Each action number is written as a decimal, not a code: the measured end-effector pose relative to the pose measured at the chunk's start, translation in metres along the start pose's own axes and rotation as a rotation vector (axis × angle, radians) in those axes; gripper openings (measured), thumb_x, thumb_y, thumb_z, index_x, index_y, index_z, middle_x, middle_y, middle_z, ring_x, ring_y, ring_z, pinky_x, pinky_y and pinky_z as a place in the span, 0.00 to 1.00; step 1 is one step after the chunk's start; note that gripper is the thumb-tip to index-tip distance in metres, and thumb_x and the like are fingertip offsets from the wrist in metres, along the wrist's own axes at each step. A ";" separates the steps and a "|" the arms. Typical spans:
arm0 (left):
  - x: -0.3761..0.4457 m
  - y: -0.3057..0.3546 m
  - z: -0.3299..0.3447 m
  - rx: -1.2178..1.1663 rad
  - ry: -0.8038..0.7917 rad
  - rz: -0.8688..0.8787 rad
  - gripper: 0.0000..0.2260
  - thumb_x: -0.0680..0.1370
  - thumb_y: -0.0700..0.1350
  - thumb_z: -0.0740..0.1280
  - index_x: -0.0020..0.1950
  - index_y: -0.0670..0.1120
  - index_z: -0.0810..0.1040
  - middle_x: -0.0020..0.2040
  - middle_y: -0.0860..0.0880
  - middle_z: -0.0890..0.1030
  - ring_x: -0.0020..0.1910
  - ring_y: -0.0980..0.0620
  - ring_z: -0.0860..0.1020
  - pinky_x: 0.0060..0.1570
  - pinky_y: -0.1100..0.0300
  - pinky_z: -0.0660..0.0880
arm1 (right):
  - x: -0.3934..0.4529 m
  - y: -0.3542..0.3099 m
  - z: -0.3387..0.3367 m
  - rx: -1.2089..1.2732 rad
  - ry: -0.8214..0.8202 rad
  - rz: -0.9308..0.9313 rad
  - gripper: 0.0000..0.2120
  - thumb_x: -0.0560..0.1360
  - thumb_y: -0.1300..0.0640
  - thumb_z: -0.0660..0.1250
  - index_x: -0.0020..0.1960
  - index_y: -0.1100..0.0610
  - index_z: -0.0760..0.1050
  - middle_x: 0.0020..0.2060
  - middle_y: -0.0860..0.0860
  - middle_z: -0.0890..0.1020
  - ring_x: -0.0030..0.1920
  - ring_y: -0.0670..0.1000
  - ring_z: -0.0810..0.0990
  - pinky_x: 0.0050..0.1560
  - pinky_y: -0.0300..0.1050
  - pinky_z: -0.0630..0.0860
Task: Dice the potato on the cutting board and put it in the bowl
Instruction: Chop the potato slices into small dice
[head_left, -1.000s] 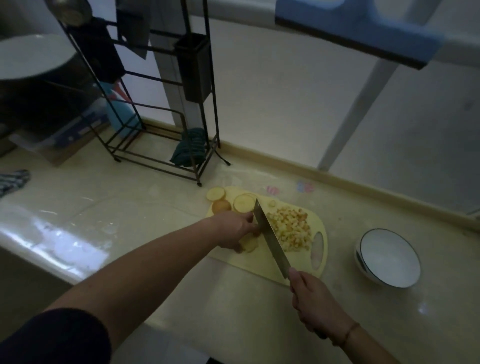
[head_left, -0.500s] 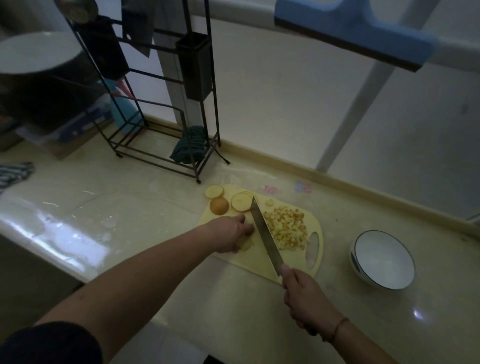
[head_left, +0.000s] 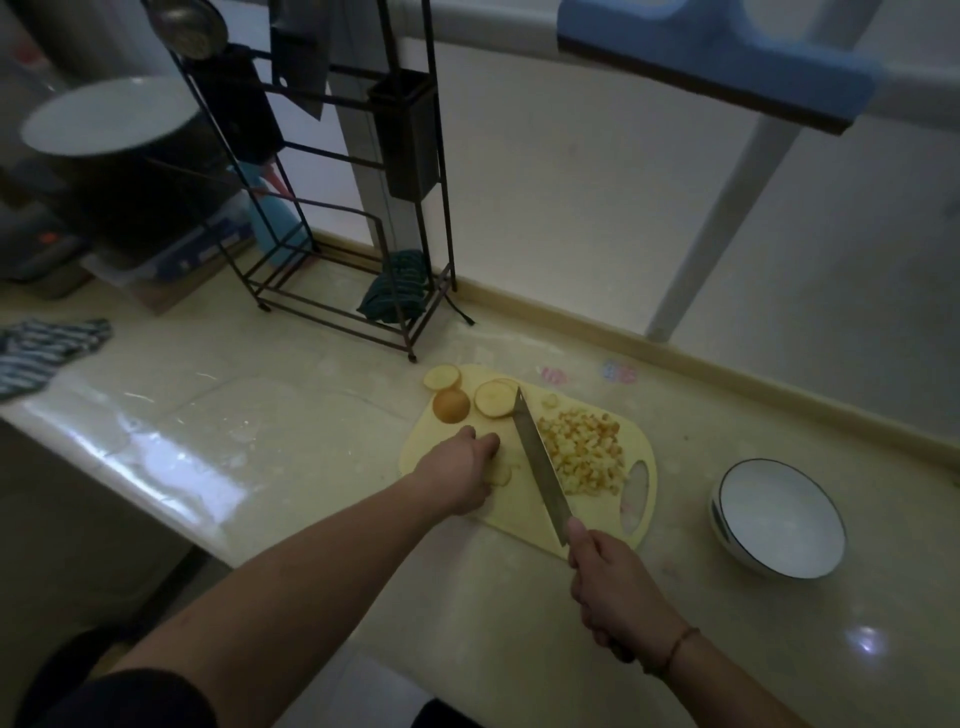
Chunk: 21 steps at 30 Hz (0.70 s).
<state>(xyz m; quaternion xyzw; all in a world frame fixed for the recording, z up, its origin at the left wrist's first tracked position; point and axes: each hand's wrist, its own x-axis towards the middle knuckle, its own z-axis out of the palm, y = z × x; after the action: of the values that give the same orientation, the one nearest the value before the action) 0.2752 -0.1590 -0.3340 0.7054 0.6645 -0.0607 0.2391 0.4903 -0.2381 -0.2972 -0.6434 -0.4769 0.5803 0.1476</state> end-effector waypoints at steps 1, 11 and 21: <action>-0.001 0.002 0.001 -0.021 0.012 -0.031 0.22 0.76 0.49 0.71 0.68 0.47 0.69 0.58 0.44 0.71 0.52 0.43 0.77 0.51 0.49 0.78 | -0.001 0.000 0.000 -0.008 0.001 -0.002 0.22 0.79 0.37 0.54 0.41 0.56 0.67 0.28 0.51 0.70 0.20 0.49 0.64 0.23 0.37 0.62; -0.012 0.021 0.019 -0.196 0.095 -0.160 0.28 0.72 0.57 0.75 0.64 0.44 0.71 0.59 0.44 0.72 0.55 0.43 0.76 0.53 0.50 0.76 | -0.005 -0.002 -0.002 -0.117 -0.050 -0.050 0.22 0.80 0.39 0.51 0.42 0.57 0.66 0.30 0.53 0.70 0.19 0.47 0.64 0.21 0.35 0.61; -0.019 0.020 0.026 -0.134 0.165 -0.077 0.25 0.76 0.57 0.71 0.67 0.45 0.73 0.61 0.47 0.70 0.55 0.45 0.77 0.51 0.49 0.77 | -0.006 -0.005 -0.021 -0.244 -0.122 -0.074 0.21 0.80 0.39 0.51 0.41 0.56 0.65 0.31 0.52 0.68 0.18 0.45 0.61 0.21 0.35 0.60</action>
<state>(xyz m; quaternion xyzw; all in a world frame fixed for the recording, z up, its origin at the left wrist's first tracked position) 0.2982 -0.1872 -0.3439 0.6644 0.7110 0.0331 0.2277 0.5074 -0.2329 -0.2845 -0.6021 -0.5755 0.5502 0.0602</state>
